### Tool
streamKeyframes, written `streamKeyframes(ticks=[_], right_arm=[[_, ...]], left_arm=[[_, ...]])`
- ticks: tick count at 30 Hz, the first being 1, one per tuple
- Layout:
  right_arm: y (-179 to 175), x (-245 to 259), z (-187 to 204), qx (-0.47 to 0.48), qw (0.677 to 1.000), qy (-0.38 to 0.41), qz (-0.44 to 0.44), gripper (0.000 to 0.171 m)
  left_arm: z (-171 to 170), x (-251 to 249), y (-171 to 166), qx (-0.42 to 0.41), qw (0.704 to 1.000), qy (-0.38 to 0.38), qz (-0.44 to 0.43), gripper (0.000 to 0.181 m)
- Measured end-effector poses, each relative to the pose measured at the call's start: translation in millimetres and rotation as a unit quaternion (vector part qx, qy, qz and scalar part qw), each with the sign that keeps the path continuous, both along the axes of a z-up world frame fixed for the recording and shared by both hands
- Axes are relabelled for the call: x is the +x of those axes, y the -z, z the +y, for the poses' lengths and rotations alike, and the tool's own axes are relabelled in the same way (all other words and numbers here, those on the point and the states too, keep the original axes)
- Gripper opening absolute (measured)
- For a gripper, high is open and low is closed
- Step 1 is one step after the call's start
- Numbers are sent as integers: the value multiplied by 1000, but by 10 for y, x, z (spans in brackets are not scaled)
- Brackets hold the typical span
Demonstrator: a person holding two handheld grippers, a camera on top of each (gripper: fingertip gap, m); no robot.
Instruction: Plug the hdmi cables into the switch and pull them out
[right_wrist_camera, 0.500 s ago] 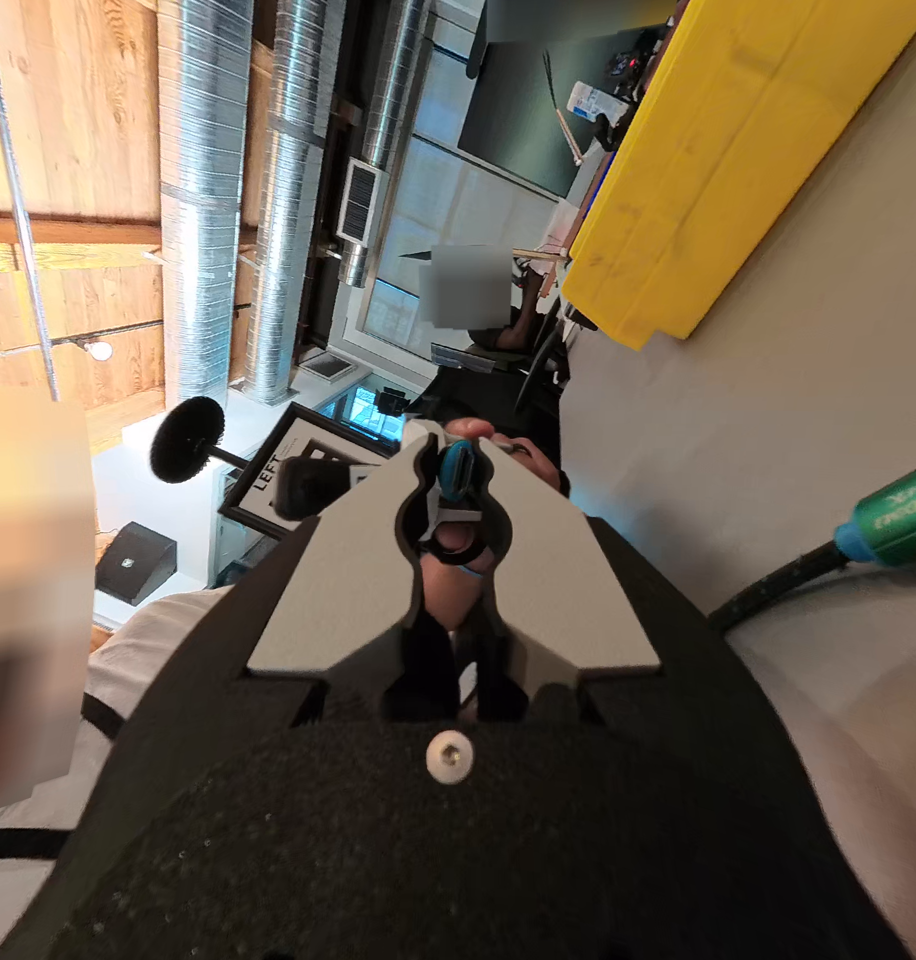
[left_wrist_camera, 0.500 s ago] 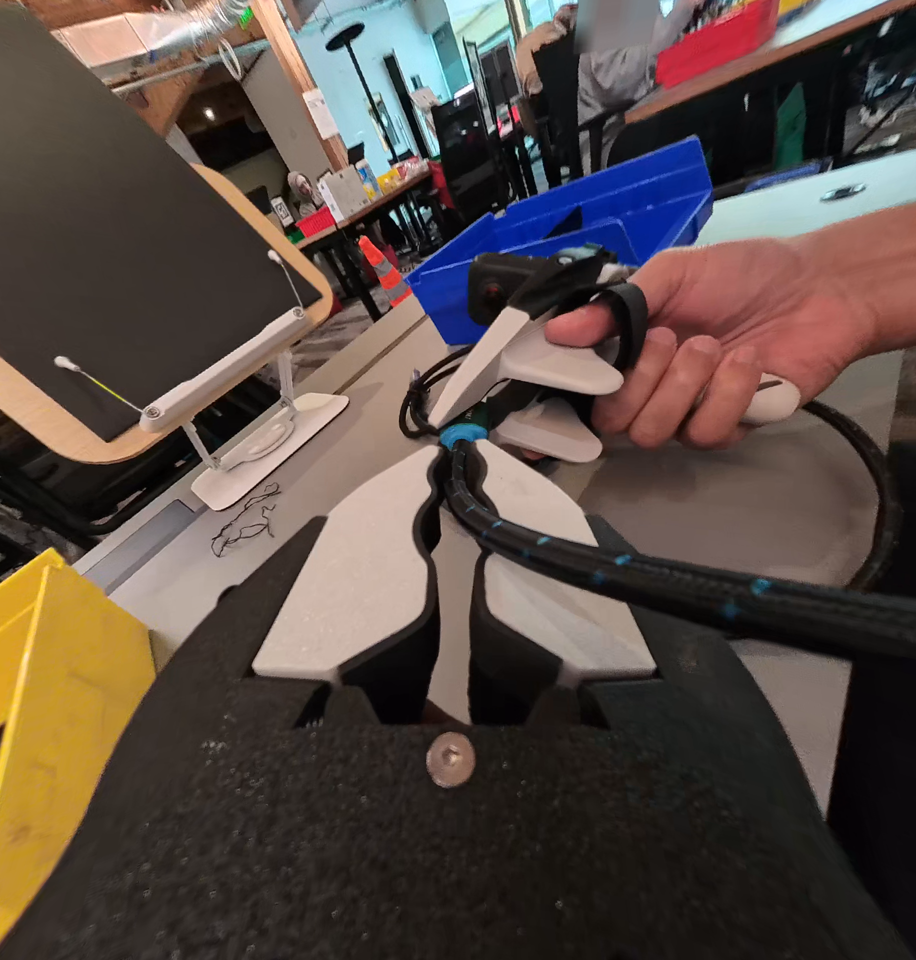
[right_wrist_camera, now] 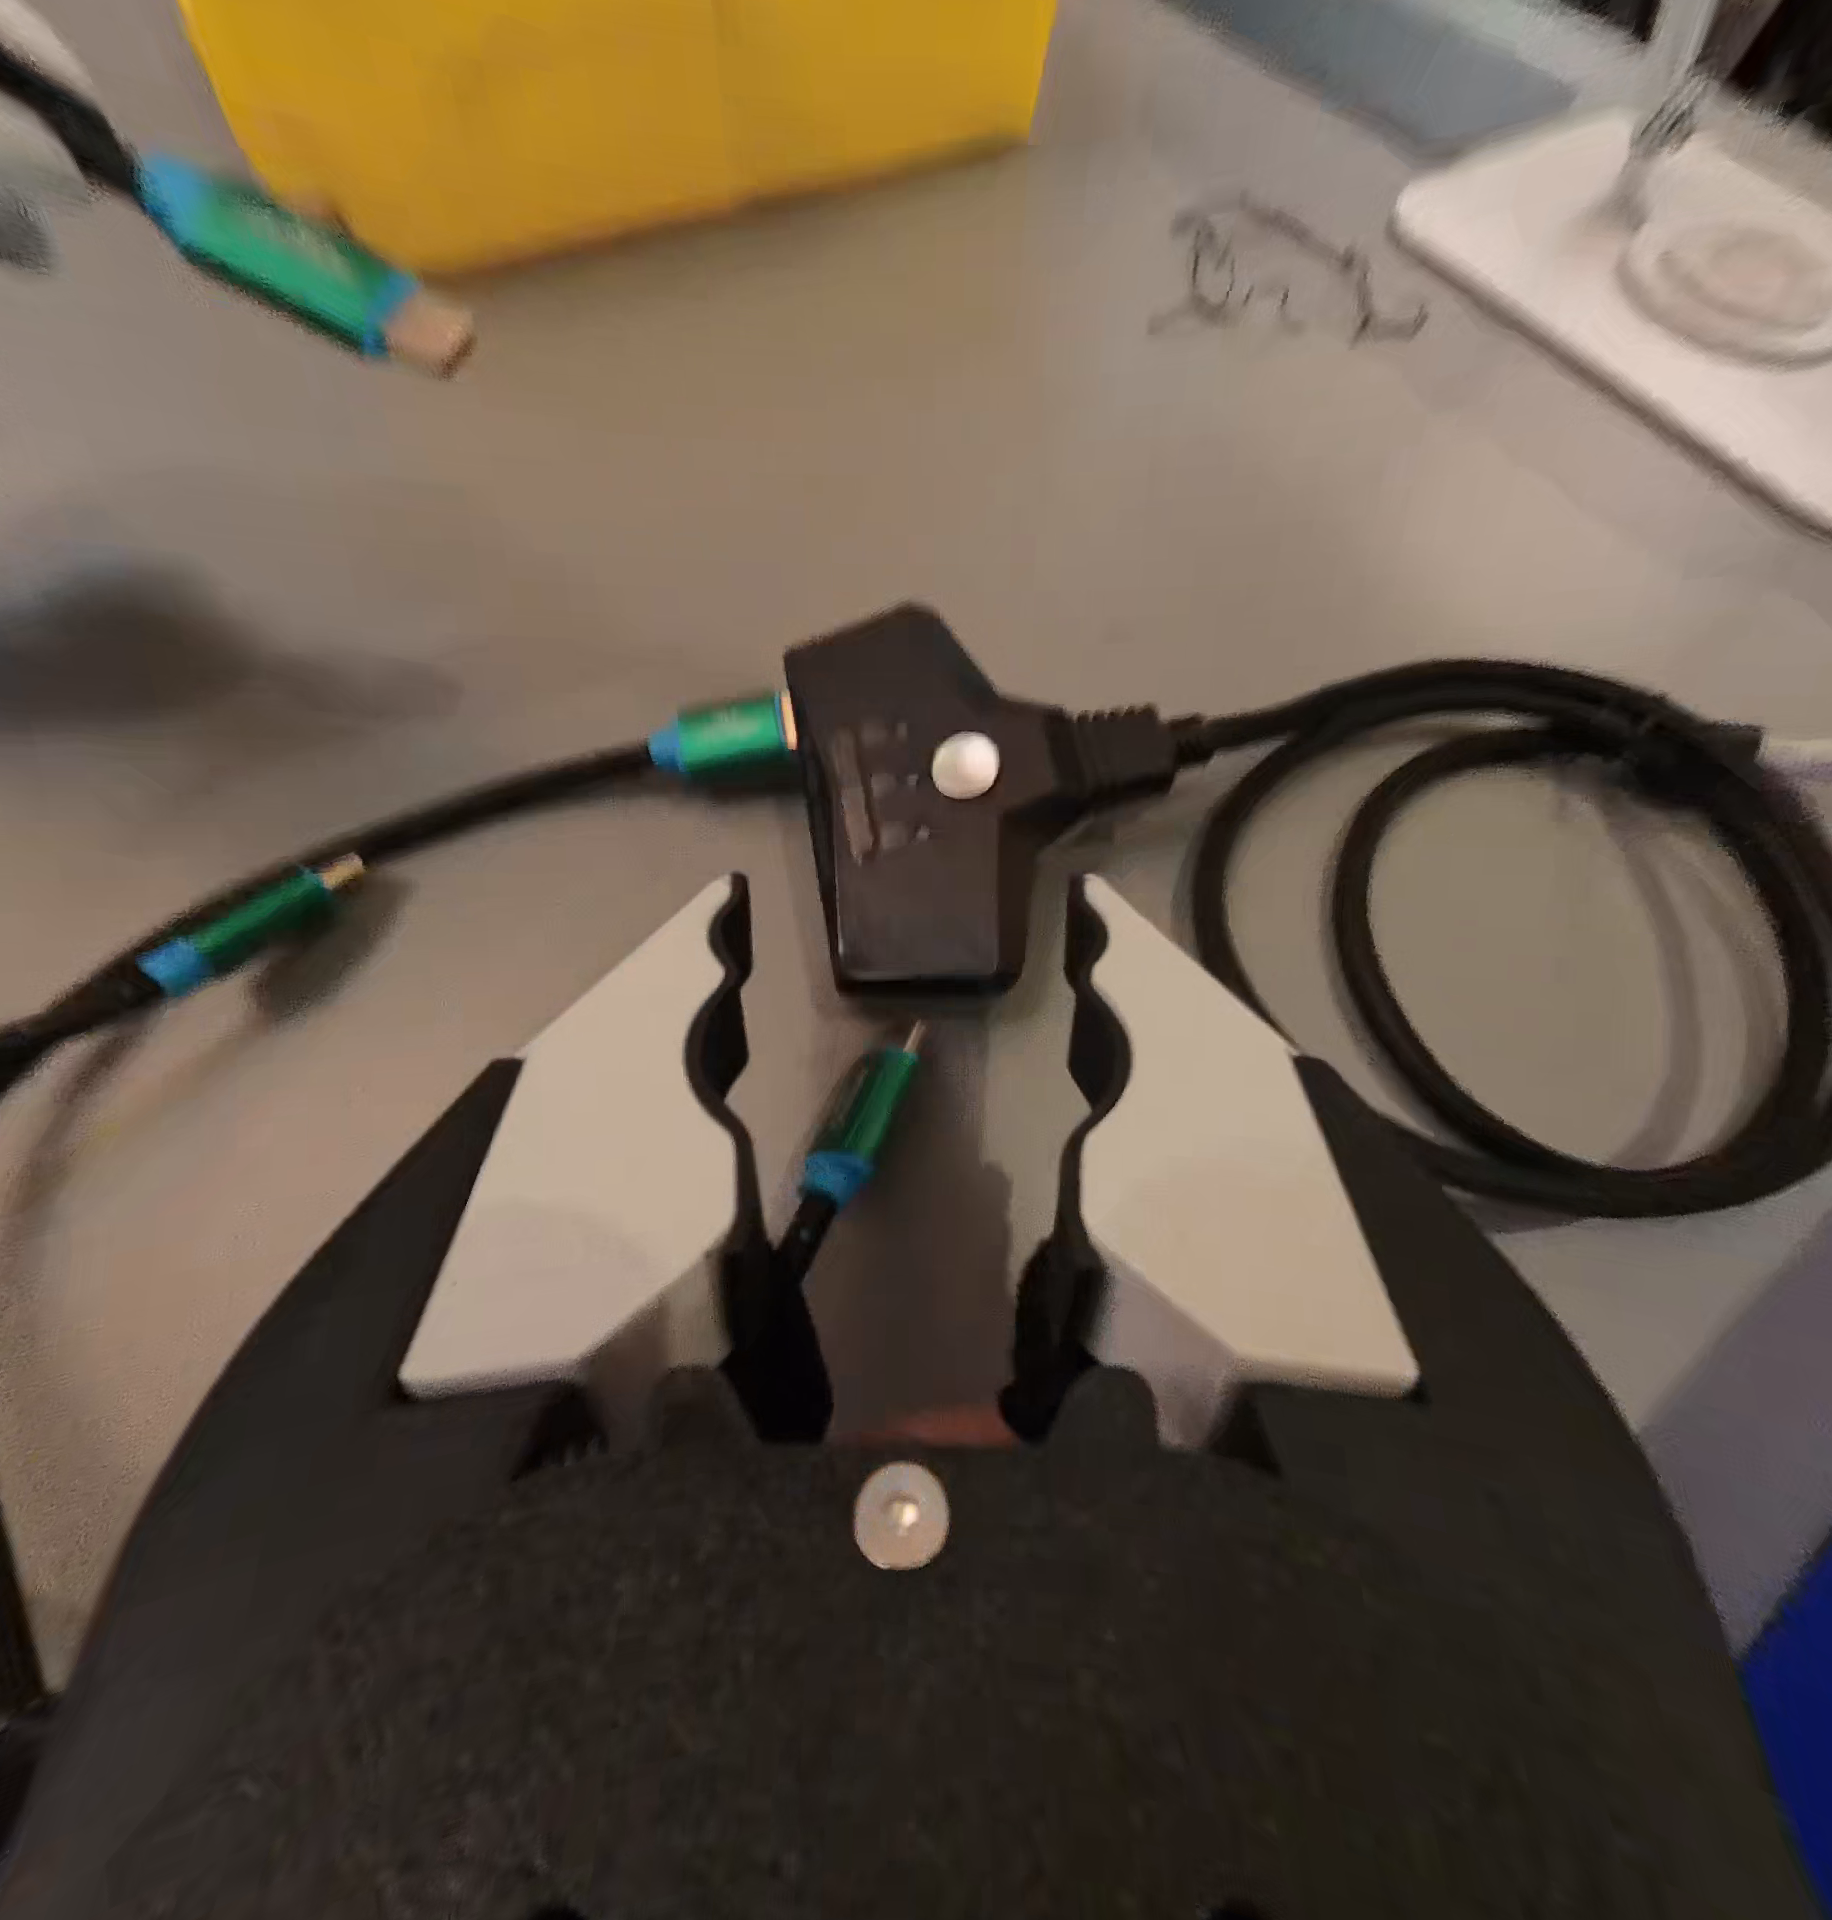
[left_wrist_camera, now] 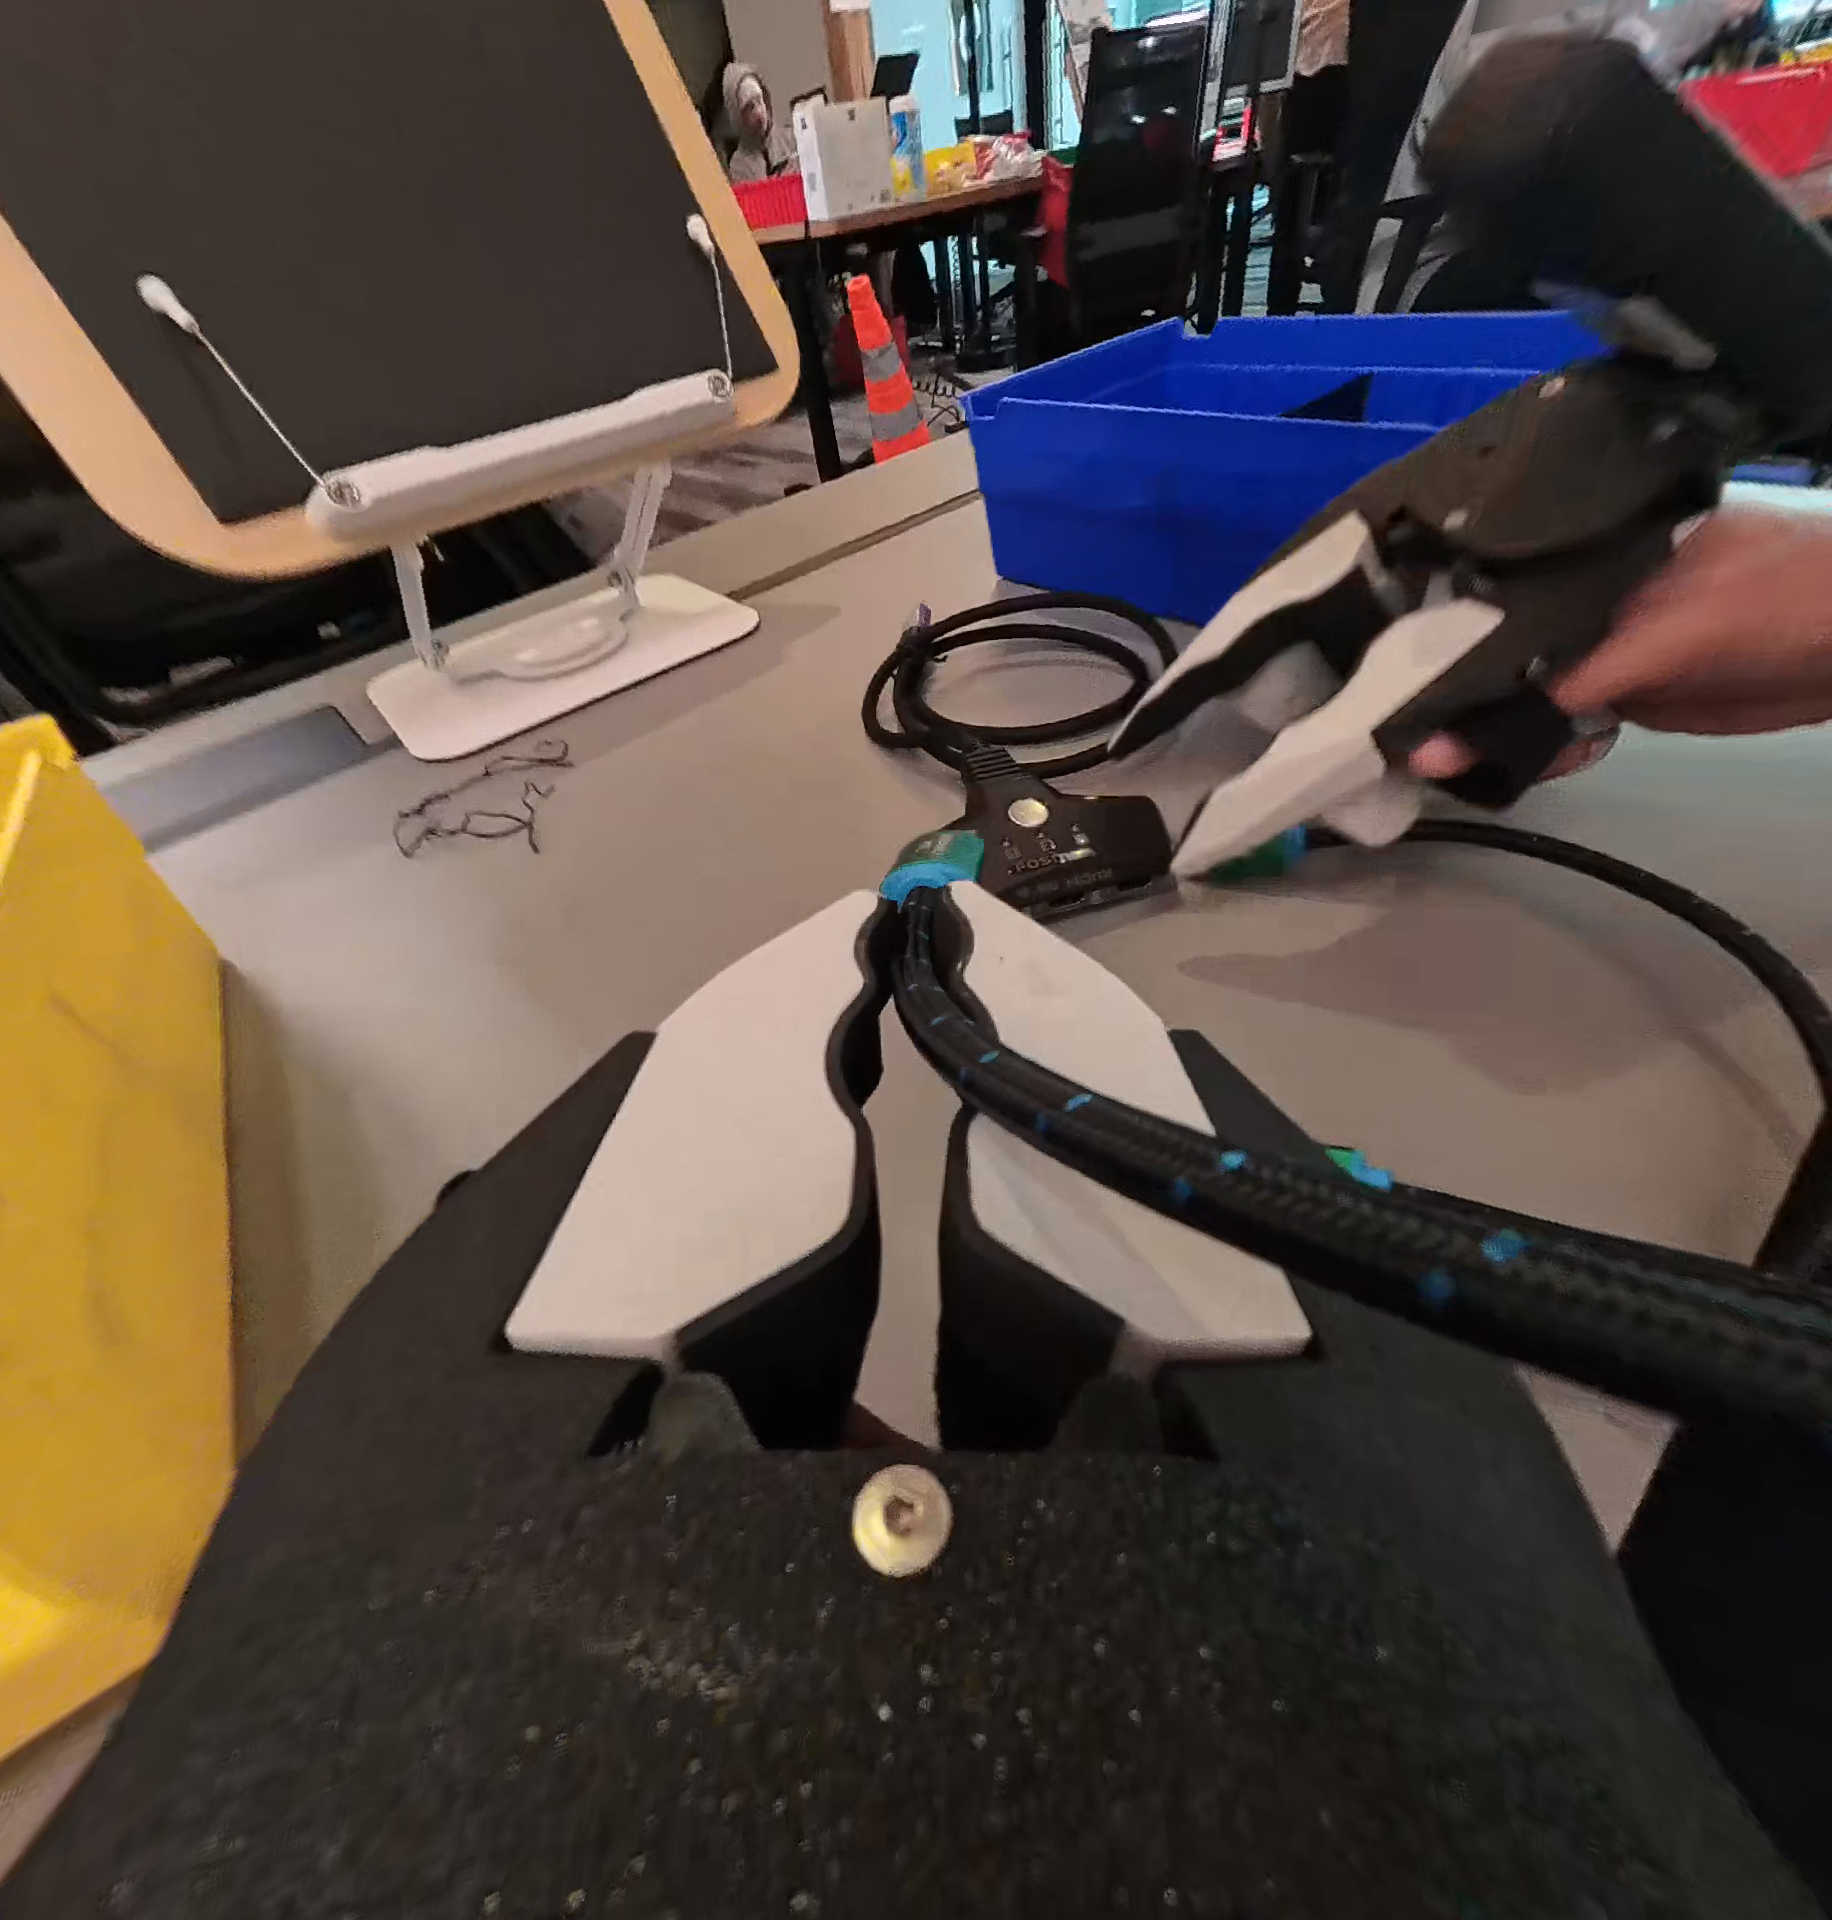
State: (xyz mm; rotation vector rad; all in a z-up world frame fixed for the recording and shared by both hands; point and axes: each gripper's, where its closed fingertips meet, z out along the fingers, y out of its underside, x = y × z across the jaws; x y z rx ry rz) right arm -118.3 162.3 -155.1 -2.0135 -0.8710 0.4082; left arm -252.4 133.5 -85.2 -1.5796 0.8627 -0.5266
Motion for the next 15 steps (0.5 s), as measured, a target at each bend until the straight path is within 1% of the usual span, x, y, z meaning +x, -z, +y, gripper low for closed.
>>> streamKeyframes(ticks=[2,4,6,7,8,10,12,15], right_arm=[[203,-10,0,-27,999,3,-42,73],[314,13,54,-24,996,16,-83,73],[307,-7,122,-13,996,26,-87,70],[308,-33,135,-12,996,21,-85,62],[316,-53,141,-13,996,18,-81,49],[320,-77,167,-22,997,20,-71,49],[309,-96,173,-56,997,31,-48,48],[148,-194,192,-105,991,58,65,48]], left_arm=[[4,81,57,-14,1000,-1,4,6],[-29,188,125,-25,1000,8,13,6],[-68,287,187,-30,999,17,23,6],[-89,333,213,-32,999,23,28,6],[-96,363,235,-32,999,23,32,6],[-99,410,282,-34,998,24,41,6],[-82,433,305,-32,998,20,46,6],[-30,415,255,-22,999,-1,40,6]])
